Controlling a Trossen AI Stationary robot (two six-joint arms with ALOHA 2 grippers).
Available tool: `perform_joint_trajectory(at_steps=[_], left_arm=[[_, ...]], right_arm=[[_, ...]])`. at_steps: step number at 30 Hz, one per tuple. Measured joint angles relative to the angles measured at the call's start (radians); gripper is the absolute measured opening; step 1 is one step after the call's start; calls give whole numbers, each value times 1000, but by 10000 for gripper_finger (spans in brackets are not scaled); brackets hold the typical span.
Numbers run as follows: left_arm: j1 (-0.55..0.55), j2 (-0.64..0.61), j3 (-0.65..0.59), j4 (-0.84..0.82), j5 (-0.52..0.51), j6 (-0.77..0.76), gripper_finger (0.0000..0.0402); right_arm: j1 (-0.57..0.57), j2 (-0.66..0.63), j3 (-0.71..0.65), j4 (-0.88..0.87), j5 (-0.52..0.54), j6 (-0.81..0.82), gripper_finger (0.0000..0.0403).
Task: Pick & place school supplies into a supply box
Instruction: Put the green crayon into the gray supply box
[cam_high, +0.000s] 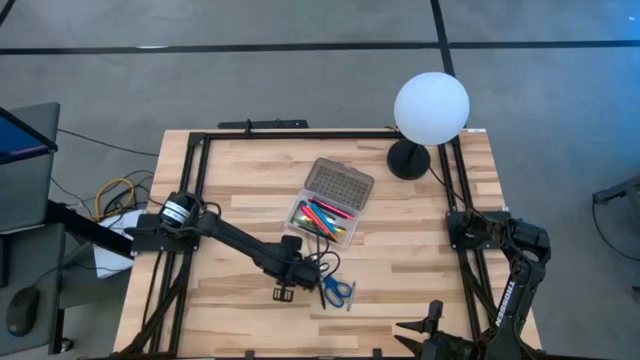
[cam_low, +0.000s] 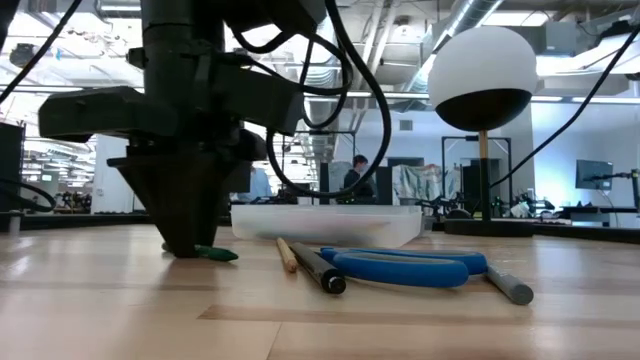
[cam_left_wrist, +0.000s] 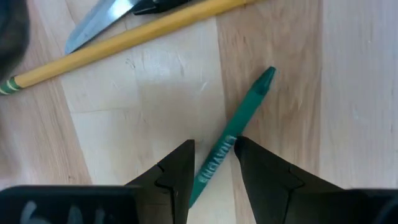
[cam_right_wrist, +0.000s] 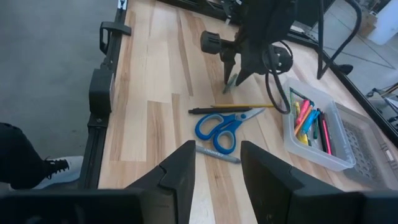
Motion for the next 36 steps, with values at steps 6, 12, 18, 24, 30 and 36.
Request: perform_joint_trajectory(at_steps=[6,12,18,24,30,36], left_arm=[[-10,0,0,-4,-29,7,125],[-11,0,0,1,-40,21,94],[-12,0,-1,9,-39,28,41],[-12,0,-1,13,-44,27,28],[-11,0,-2,18,-52,21,47],[-11,0,-3,21,-56,20,50]], right_arm=[[0,0,0,1,0,0,121],[0,0,0,3,0,0,121],[0,0,0,3,0,0,121],[0,0,0,6,0,0,121],[-7,0,0,6,1,0,121],[-28,0,0,6,-1,-1,121]])
